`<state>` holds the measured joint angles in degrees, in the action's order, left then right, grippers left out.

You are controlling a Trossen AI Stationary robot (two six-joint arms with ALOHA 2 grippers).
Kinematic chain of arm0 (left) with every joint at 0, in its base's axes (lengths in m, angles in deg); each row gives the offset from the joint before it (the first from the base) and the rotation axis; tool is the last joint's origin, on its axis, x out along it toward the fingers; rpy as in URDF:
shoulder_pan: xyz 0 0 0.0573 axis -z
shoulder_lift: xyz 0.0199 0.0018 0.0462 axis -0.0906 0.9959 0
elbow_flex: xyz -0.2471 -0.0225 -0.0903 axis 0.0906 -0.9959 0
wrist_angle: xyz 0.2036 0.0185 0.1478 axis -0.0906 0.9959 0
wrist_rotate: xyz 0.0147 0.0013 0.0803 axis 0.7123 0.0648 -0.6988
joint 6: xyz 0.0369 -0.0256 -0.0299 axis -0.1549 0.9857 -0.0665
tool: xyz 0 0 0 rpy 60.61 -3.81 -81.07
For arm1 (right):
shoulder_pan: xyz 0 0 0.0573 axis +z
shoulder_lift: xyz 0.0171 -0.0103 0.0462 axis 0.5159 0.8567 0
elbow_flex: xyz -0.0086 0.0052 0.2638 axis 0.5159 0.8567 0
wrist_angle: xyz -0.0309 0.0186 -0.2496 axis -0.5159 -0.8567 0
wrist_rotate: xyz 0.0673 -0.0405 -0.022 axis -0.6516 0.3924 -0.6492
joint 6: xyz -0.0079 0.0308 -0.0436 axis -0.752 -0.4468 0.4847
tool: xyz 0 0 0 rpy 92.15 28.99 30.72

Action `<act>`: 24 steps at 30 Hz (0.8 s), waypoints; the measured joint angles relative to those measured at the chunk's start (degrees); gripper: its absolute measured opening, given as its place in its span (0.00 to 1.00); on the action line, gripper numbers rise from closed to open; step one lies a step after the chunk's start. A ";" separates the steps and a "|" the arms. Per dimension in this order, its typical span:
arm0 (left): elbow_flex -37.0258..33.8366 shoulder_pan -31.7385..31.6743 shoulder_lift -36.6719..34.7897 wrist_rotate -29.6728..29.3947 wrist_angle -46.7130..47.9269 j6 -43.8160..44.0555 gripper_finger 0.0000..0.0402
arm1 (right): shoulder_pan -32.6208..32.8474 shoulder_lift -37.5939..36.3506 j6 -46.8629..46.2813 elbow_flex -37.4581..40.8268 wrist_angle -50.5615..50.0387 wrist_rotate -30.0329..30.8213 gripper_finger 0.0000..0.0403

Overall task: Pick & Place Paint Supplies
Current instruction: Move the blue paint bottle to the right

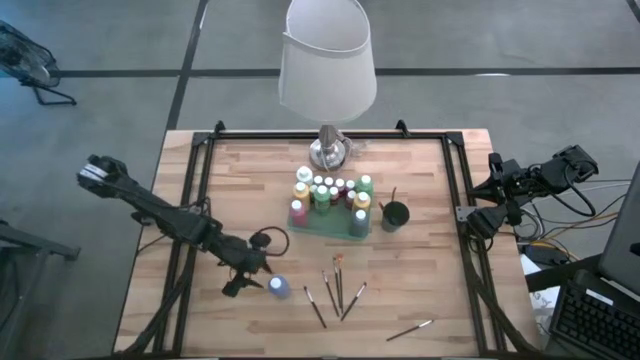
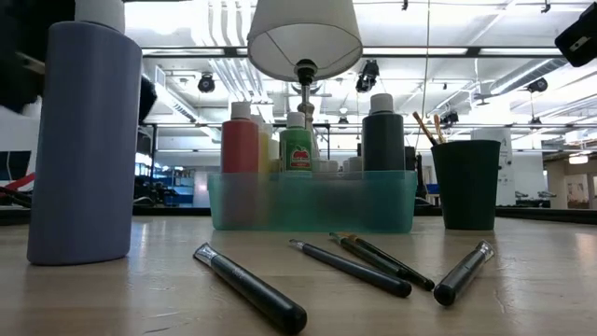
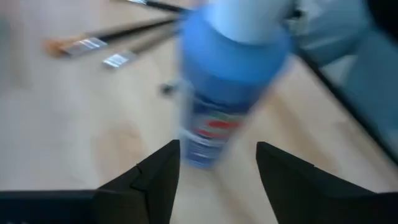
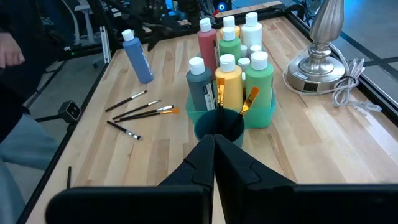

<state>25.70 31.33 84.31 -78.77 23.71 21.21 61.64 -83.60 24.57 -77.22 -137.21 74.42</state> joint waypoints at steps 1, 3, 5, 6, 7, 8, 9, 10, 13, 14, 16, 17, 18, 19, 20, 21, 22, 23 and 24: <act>0.00 -0.02 0.00 -2.51 -0.38 -1.69 0.55 | 0.01 0.00 0.00 0.00 0.00 0.00 0.02; 0.00 -0.17 0.02 -6.87 -0.65 -4.23 0.59 | 0.02 0.01 0.00 0.00 0.00 0.00 0.02; 0.00 -0.20 0.04 -8.89 -0.62 -5.99 0.63 | 0.01 0.00 0.00 0.00 0.00 0.00 0.02; 0.00 -0.17 0.04 -9.04 -0.62 -6.20 0.65 | 0.01 0.00 0.00 0.02 0.00 0.02 0.02; 0.00 -0.17 0.04 -9.01 -0.62 -6.09 0.67 | 0.02 0.00 0.00 0.00 0.00 0.00 0.02; 0.00 -0.15 0.04 -8.98 -0.56 -5.74 0.69 | 0.02 0.00 0.00 0.00 0.00 0.01 0.02; 0.00 -0.08 0.04 -8.89 -0.46 -5.28 0.71 | 0.02 0.00 0.00 0.00 0.00 0.01 0.02; 0.00 -0.02 0.04 -8.83 -0.45 -4.76 0.72 | 0.02 0.00 0.00 0.00 0.00 0.00 0.02; 0.00 0.17 0.04 -8.39 -0.60 -3.84 0.76 | 0.02 0.00 0.00 0.00 0.00 0.01 0.02; 0.00 0.23 0.04 -7.96 -0.56 -3.73 0.77 | 0.01 0.00 0.00 0.00 0.00 0.01 0.02; 0.00 0.37 0.52 -6.37 -0.77 -3.72 0.77 | 0.02 0.00 0.00 0.00 0.00 0.00 0.02; 0.00 0.58 0.91 -5.81 -0.94 -3.75 0.78 | 0.01 0.00 0.00 0.00 0.00 0.01 0.02; 0.00 0.77 1.59 -5.44 -1.64 -4.21 0.78 | 0.02 0.00 0.00 0.00 0.00 0.00 0.02; 0.00 0.97 2.44 -5.32 -3.45 -4.91 0.78 | 0.00 0.00 0.00 0.02 0.00 0.02 0.02; 0.00 1.18 3.53 -5.31 -5.86 -5.63 0.78 | 0.02 0.00 0.00 0.00 0.00 0.02 0.02; 0.03 1.27 4.70 -5.27 -8.30 -6.15 0.78 | 0.02 0.00 0.00 0.00 0.00 0.00 0.02; 0.15 1.36 5.94 -5.25 -10.25 -6.28 0.78 | 0.00 0.00 0.00 0.00 0.00 0.01 0.02; 0.39 1.36 7.25 -5.21 -11.92 -6.30 0.78 | 0.02 0.00 0.00 0.00 0.00 0.00 0.02; 0.78 1.36 8.58 -5.17 -13.08 -6.32 0.78 | 0.01 0.00 0.00 0.00 0.00 0.00 0.02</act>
<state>26.48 32.68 92.89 -83.94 10.63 14.89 61.66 -83.60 24.57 -77.22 -137.21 74.43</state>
